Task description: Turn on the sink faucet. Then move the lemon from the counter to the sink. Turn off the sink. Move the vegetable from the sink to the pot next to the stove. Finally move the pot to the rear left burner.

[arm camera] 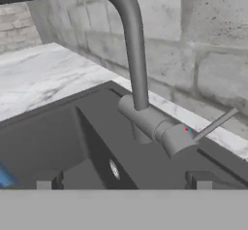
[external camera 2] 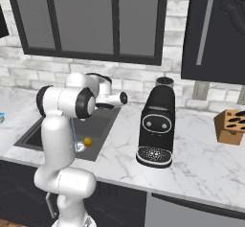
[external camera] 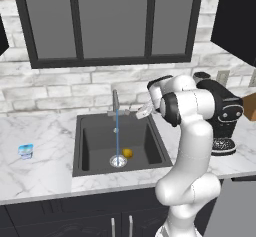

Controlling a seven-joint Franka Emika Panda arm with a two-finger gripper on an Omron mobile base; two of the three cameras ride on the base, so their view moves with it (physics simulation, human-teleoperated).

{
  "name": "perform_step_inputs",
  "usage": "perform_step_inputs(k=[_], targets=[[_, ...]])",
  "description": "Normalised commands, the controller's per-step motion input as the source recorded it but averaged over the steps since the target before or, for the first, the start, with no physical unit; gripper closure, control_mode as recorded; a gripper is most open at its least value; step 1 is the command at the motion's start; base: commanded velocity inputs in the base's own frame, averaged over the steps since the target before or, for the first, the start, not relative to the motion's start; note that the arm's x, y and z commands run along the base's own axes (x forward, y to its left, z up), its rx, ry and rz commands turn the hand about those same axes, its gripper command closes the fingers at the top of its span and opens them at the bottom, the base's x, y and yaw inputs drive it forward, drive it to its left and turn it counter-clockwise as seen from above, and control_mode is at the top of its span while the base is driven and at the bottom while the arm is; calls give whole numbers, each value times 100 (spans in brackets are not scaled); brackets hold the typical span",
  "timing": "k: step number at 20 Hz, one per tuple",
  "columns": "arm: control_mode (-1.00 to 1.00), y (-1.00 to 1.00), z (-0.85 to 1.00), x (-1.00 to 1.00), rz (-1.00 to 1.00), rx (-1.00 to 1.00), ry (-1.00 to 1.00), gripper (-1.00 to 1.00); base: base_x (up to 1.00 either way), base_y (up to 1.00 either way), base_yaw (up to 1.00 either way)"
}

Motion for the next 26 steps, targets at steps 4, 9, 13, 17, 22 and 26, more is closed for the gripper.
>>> perform_step_inputs(k=[4,9,13,17,22,26], targets=[[-100,-3,0,6,16,0,-9,-100,0,0,0],[-100,0,0,8,13,0,-11,-100,0,0,0],[-100,-1,0,5,10,0,-15,-100,0,0,0],[-100,0,0,1,4,0,-11,-100,0,0,0],[-100,0,0,0,0,0,-1,-100,0,0,0],[-100,0,0,15,0,0,0,-100,0,0,0]])
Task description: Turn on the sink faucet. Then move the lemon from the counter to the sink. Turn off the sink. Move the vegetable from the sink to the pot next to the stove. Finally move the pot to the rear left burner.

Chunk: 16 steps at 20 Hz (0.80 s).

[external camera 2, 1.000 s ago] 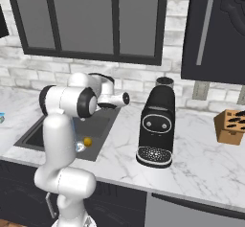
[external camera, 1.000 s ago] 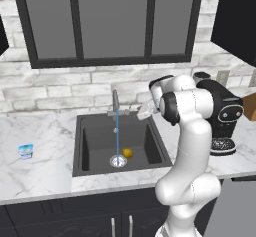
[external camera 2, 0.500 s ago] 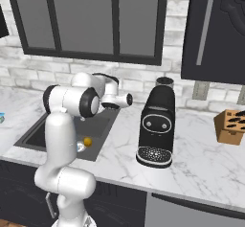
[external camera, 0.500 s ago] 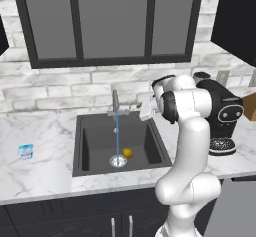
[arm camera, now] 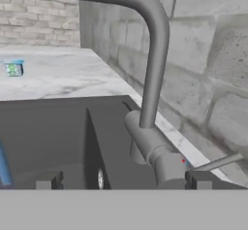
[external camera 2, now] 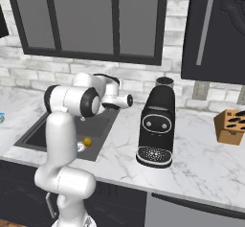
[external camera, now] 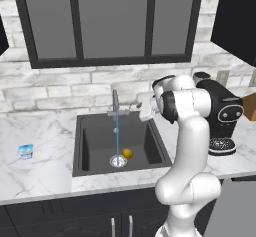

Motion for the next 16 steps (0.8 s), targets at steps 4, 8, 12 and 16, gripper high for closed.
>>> perform_step_inputs(k=[4,8,12,16], targets=[[-100,0,0,23,0,0,0,-100,0,0,0],[-100,0,0,21,0,0,0,-100,0,0,0],[-100,0,-4,25,0,0,0,-100,0,0,0],[-100,0,-5,23,0,0,0,-100,0,0,0]])
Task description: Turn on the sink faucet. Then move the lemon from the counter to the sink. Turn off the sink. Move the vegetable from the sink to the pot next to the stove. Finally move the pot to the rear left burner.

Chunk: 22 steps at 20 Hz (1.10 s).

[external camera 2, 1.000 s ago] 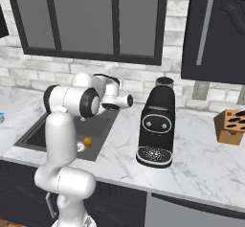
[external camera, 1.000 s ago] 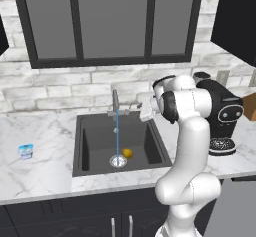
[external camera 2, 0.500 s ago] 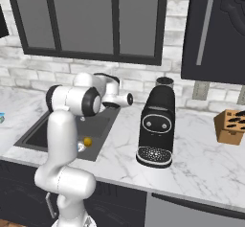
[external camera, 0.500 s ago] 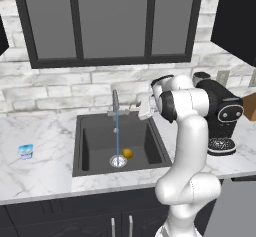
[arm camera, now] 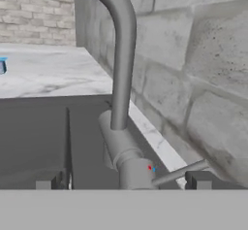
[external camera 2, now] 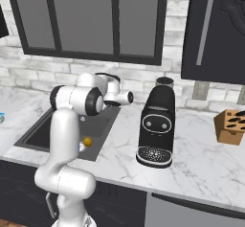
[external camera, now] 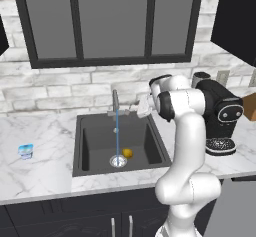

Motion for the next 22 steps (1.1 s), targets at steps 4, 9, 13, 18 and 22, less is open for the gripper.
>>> perform_step_inputs(k=[4,9,13,18,22], targets=[[-100,0,-5,11,1,0,0,-100,0,0,0],[-100,0,-10,13,1,0,0,-100,0,0,0],[-100,0,-10,12,1,0,0,-100,0,0,0],[-100,0,-1,10,2,0,0,-100,0,0,0],[-100,1,0,4,4,0,0,-100,0,0,0]])
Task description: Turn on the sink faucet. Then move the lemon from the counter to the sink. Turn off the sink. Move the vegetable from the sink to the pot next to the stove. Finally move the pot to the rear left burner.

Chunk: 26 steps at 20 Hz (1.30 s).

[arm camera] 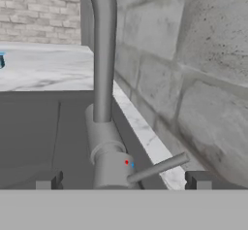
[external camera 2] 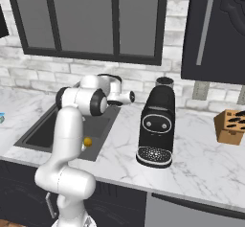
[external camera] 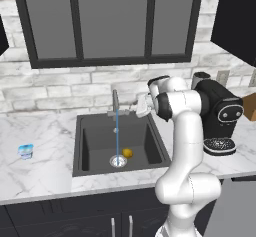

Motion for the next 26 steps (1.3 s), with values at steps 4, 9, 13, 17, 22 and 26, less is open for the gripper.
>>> perform_step_inputs(k=[4,9,13,17,22,26], targets=[[-100,10,0,2,5,0,0,-100,0,0,0],[-100,20,0,0,7,0,1,-100,0,0,0],[-100,23,0,7,7,0,3,-100,0,0,0],[-100,23,0,12,8,0,4,-100,0,0,0],[-100,30,0,12,7,0,7,-100,0,0,0],[-100,39,0,3,5,0,4,-100,0,0,0]])
